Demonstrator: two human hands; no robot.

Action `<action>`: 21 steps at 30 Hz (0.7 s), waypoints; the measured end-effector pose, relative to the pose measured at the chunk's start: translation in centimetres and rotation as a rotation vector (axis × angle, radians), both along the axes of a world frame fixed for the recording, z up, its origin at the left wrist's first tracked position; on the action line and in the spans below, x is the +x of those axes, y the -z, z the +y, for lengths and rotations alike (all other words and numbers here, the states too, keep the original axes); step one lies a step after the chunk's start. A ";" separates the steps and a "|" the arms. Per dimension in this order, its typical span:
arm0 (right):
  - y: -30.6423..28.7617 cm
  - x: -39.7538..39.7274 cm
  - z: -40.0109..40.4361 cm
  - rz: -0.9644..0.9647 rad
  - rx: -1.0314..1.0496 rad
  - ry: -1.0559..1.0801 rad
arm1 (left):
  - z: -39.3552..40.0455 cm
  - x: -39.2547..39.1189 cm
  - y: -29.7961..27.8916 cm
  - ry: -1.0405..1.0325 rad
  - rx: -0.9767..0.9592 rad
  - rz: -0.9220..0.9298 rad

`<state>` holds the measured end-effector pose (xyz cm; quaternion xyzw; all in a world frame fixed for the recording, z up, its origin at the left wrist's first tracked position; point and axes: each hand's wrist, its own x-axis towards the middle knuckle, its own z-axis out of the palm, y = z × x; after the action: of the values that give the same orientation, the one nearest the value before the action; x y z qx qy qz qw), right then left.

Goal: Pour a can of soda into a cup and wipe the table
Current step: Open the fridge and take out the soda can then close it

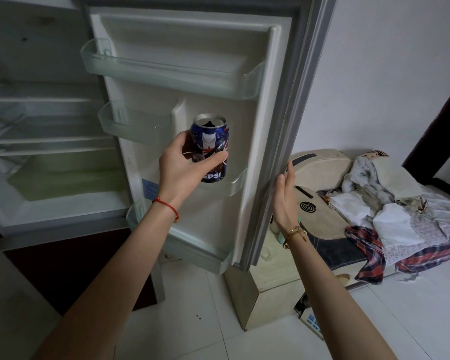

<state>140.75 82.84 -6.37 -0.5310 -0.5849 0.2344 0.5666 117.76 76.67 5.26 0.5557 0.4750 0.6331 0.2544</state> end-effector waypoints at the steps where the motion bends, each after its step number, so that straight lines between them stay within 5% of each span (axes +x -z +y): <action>1: 0.1 -0.1 -0.2 0.000 -0.002 0.000 | -0.4 0.0 0.0 0.001 0.001 -0.007; 21: 0.9 -3.1 -6.0 -0.019 0.084 0.073 | -7.5 -2.7 2.0 0.124 -0.025 -0.084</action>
<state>137.67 76.80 -7.31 -0.5299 -0.5797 0.1835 0.5911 115.05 69.13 3.28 0.5538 0.4366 0.6329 0.3197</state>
